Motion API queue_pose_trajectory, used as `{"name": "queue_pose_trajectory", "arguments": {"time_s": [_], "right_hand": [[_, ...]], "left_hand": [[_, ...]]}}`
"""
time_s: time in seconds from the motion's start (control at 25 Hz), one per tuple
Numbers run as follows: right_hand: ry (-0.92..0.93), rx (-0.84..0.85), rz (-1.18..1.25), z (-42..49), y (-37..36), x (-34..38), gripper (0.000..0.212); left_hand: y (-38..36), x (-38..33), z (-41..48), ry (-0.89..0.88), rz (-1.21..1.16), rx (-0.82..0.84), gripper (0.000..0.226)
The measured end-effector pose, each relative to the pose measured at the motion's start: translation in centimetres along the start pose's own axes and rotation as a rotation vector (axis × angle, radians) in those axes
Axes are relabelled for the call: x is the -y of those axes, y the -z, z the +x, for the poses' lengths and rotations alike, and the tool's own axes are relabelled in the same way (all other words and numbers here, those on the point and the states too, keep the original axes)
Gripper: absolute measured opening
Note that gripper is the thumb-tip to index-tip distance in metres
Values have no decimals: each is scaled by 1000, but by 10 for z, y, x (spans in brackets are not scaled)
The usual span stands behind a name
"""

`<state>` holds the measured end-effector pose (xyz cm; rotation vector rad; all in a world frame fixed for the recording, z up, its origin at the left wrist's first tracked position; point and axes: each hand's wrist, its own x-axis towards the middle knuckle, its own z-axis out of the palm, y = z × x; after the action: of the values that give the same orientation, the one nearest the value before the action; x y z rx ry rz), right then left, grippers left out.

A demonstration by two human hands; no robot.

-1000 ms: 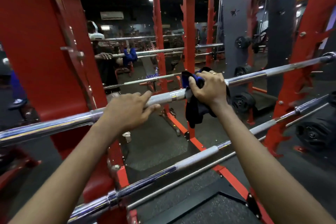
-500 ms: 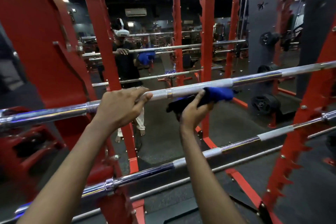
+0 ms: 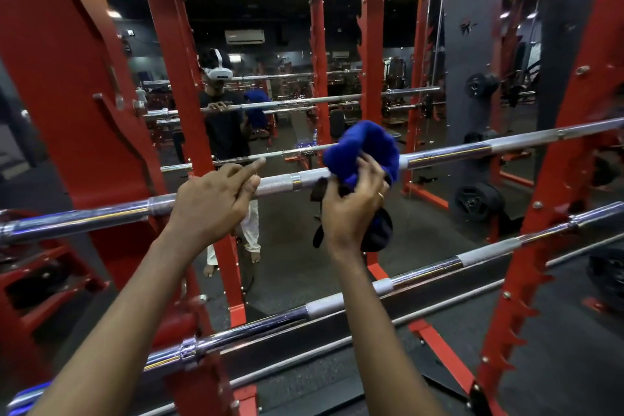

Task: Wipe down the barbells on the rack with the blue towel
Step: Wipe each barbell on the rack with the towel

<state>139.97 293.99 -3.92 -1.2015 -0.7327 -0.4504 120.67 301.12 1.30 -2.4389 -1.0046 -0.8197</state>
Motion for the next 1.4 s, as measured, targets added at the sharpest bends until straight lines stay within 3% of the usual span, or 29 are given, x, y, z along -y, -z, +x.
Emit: {"name": "queue_pose_trajectory", "arguments": {"time_s": [0.08,0.2,0.32,0.44,0.48,0.56,0.64,0.76,0.88,0.96,1.08,1.24,1.4], "right_hand": [[246,225,-267,17,11,-11,42],[371,387,-431,56,29,-38,43],[393,330,-476,103,43,-63,40],[258,264,-549,129,47,-61,43],[304,304,-624,125,46,-58,46],[565,469,-727,116,49,-54,49],[726,664,-713,131,60,-58,47],[584,687,-723,181,81,-87,45],[377,471,-743,204,104,-113,35],[404,406,-740,187,96,-115,28],[496,412,-680,160,81,-110,30],[577,473,-700,191,90,-124,35],[201,399,-740,221,96,-118,48]], "left_hand": [[-6,2,0,-19,73,5,56],[-9,-13,-5,37,121,89,60],[-18,-41,-11,27,79,159,56],[-20,-55,2,0,56,190,59],[-21,-60,9,-21,68,181,62],[-23,-75,27,-51,95,162,68],[-26,-96,47,-38,111,200,58],[-29,-112,62,-22,100,232,51],[-31,-108,57,-67,111,148,55],[-30,-106,54,-65,117,147,55],[-24,-114,74,-52,63,310,53],[-34,-132,103,-209,-14,308,65],[-41,-139,101,-209,3,180,65]]}}
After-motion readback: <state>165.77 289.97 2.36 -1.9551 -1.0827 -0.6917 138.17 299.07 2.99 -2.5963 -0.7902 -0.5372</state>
